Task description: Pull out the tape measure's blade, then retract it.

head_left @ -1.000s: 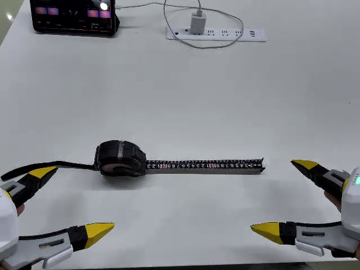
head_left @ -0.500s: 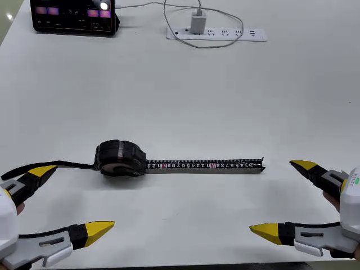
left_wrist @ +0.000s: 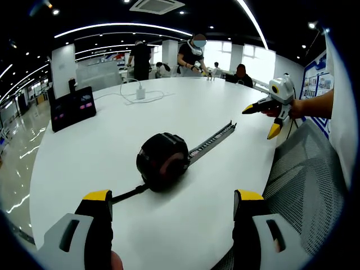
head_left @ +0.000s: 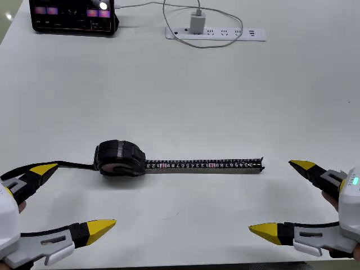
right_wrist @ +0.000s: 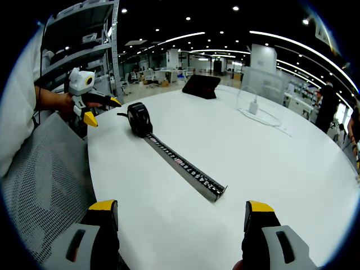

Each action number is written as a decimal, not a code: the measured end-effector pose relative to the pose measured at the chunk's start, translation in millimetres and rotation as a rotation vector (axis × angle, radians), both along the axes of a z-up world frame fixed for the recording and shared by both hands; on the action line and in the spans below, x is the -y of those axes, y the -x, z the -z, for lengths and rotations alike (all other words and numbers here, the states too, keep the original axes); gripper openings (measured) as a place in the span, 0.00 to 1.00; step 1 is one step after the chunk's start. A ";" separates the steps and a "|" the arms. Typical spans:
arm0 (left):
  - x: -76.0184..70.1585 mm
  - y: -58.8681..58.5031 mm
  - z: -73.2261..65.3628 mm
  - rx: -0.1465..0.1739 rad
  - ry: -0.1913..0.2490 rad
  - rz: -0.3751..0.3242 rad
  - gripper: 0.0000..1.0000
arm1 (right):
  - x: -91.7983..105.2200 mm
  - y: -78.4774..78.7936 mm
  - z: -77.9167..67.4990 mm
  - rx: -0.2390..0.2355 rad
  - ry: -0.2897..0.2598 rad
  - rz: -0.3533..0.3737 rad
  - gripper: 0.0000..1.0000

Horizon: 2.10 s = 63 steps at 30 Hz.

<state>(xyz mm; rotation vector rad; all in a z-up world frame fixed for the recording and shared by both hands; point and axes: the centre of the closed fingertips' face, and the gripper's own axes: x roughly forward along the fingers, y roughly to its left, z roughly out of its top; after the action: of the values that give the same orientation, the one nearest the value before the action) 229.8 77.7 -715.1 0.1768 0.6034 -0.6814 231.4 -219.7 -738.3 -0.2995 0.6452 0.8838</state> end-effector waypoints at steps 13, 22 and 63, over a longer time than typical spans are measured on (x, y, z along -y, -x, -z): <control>11.6 -14.3 -0.2 -0.005 0.024 -0.030 0.86 | -1.8 -5.7 1.0 0.001 -0.003 -0.004 0.92; 15.1 -26.5 3.8 -0.013 0.019 -0.053 0.85 | -1.3 -7.3 3.0 -0.005 -0.007 -0.006 0.92; 45.6 -49.5 11.1 -0.060 0.138 -0.148 0.83 | 3.2 -14.0 3.6 -0.009 -0.008 0.005 0.91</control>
<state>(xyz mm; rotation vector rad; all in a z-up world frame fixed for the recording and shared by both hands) 279.4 32.1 -726.2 -0.0164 0.6177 -0.5840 245.5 -222.9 -741.9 -0.2871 0.6505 0.8827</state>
